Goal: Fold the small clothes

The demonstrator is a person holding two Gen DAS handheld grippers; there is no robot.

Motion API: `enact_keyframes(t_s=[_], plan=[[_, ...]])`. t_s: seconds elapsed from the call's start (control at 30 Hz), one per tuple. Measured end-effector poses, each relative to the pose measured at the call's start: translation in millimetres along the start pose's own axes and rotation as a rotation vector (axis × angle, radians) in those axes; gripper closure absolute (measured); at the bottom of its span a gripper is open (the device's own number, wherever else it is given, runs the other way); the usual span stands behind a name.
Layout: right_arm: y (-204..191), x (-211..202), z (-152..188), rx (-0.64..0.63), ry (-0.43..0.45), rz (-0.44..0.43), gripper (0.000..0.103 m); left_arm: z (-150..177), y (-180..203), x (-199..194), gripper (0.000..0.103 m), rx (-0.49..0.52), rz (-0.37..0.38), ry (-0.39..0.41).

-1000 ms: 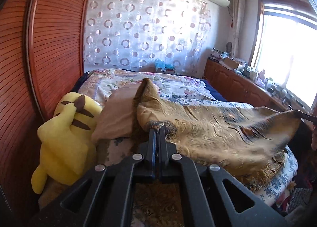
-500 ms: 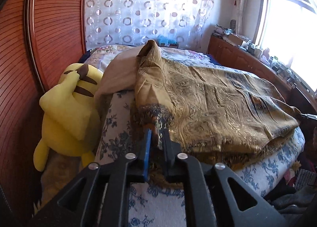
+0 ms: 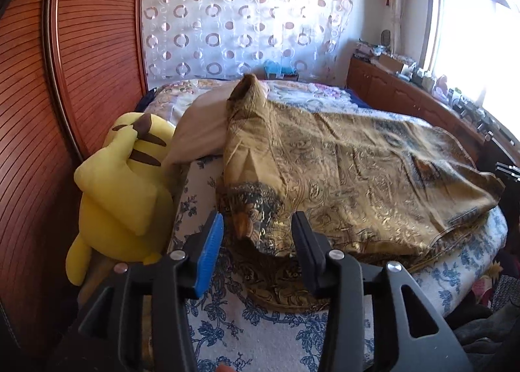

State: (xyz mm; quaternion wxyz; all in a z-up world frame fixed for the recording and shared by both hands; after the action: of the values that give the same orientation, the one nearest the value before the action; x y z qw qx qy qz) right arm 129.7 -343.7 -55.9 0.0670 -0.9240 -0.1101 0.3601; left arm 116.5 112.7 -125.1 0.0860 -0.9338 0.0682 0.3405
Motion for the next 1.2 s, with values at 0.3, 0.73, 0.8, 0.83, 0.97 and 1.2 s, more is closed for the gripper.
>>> enact_keyframes(t_s=[0.3, 0.73, 0.8, 0.83, 0.97, 1.2], plan=[[-77, 60, 20, -0.056, -0.074, -0.092, 0.031, 12, 9, 15, 0.057, 0.013, 0.004, -0.042], [-98, 99, 56, -0.129, -0.168, 0.041, 0.029, 35, 11, 43, 0.056, -0.011, -0.015, -0.137], [-97, 100, 57, -0.118, -0.174, 0.034, 0.027, 36, 11, 43, 0.056, -0.015, -0.014, -0.13], [-97, 101, 57, -0.117, -0.176, 0.032, 0.026, 36, 12, 42, 0.055, -0.014, -0.016, -0.126], [-97, 104, 56, -0.116, -0.185, 0.019, 0.022, 37, 12, 42, 0.054, -0.013, -0.019, -0.108], [-98, 105, 57, -0.118, -0.181, 0.02, 0.021, 37, 5, 38, 0.054, -0.07, 0.029, -0.103]])
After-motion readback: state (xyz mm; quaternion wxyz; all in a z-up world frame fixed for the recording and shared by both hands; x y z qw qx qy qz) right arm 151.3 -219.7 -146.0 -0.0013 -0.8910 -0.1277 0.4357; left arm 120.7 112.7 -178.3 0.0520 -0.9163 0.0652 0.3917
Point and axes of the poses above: each gripper's, at about its wrist camera, not at the fingertips, and x roughly the way its jaws point, y to its right, z to its underside, the point moved 9 cm from there along x, roughly the way its jaws point, and after that the axes turned 14 degrees about x, right-handed, at the moved point
